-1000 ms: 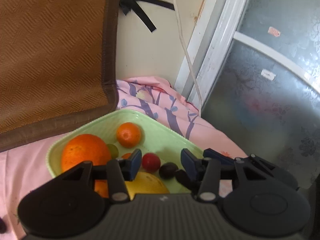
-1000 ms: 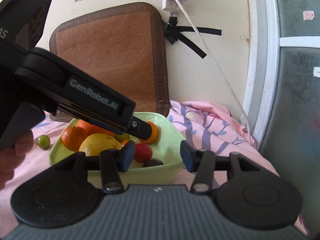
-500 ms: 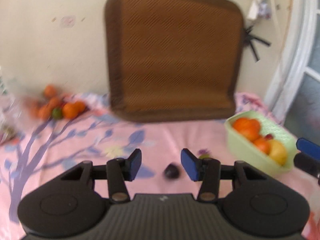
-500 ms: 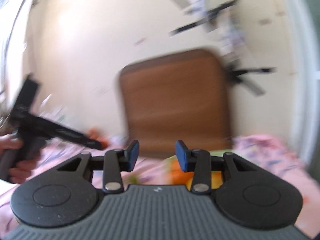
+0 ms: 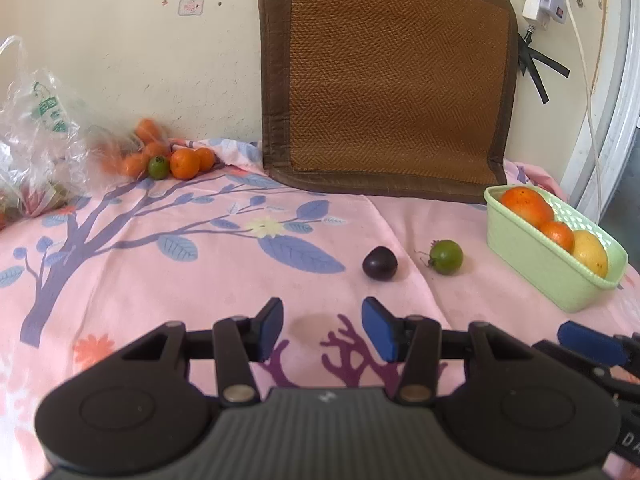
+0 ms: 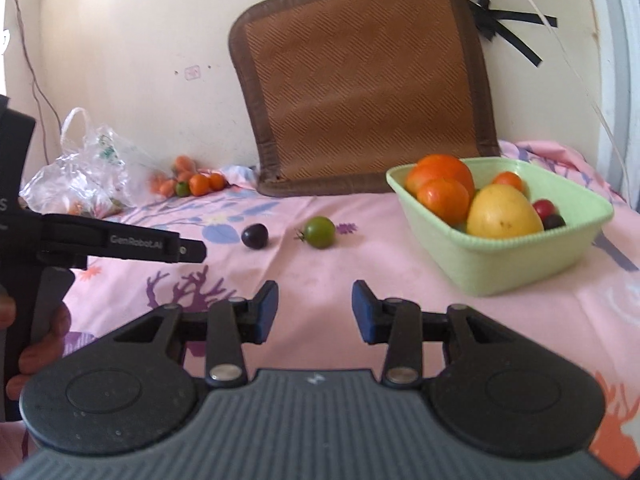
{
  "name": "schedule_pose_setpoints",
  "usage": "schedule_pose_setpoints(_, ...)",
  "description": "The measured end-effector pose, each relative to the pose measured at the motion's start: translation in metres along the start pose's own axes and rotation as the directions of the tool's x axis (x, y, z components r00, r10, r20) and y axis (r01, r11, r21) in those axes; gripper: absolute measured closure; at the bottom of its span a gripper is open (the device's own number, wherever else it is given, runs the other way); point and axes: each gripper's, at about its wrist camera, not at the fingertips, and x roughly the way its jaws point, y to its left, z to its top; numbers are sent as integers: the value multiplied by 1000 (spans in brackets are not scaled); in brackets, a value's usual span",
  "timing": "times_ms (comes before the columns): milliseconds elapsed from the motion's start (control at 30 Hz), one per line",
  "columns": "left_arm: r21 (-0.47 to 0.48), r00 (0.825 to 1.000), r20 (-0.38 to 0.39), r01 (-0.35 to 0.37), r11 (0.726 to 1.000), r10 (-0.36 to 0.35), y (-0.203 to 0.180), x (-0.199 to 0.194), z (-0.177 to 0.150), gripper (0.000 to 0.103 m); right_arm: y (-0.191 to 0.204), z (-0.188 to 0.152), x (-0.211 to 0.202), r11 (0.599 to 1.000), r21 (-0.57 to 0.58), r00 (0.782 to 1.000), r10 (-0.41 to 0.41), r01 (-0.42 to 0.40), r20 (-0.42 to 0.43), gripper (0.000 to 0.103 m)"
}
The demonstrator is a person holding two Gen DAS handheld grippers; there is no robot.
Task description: Organize fruits
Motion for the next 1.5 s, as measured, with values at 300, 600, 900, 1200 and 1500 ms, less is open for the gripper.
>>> schedule_pose_setpoints(300, 18, 1000, 28, -3, 1000, 3, -3, -7, -12, 58, 3, -6, -8, 997, 54, 998, -55, 53, 33, 59)
schedule_pose_setpoints(600, 37, 998, 65, 13, 999, -16, -4, -13, -14, 58, 1, -8, -13, 993, 78, 994, -90, 85, 67, 59)
schedule_pose_setpoints(900, 46, 993, 100, 52, 998, -57, -3, -18, -16, 58, 0, -8, -12, 993, 86, 994, -90, 84, 67, 59)
schedule_pose_setpoints(1200, 71, 989, 128, 71, 995, -80, -6, -24, -18, 53, -1, -9, -13, 991, 97, 992, -104, 97, 70, 59)
schedule_pose_setpoints(1500, 68, 986, 139, 82, 994, -91, -5, -26, -18, 48, -2, -9, -15, 989, 104, 991, -108, 100, 74, 57)
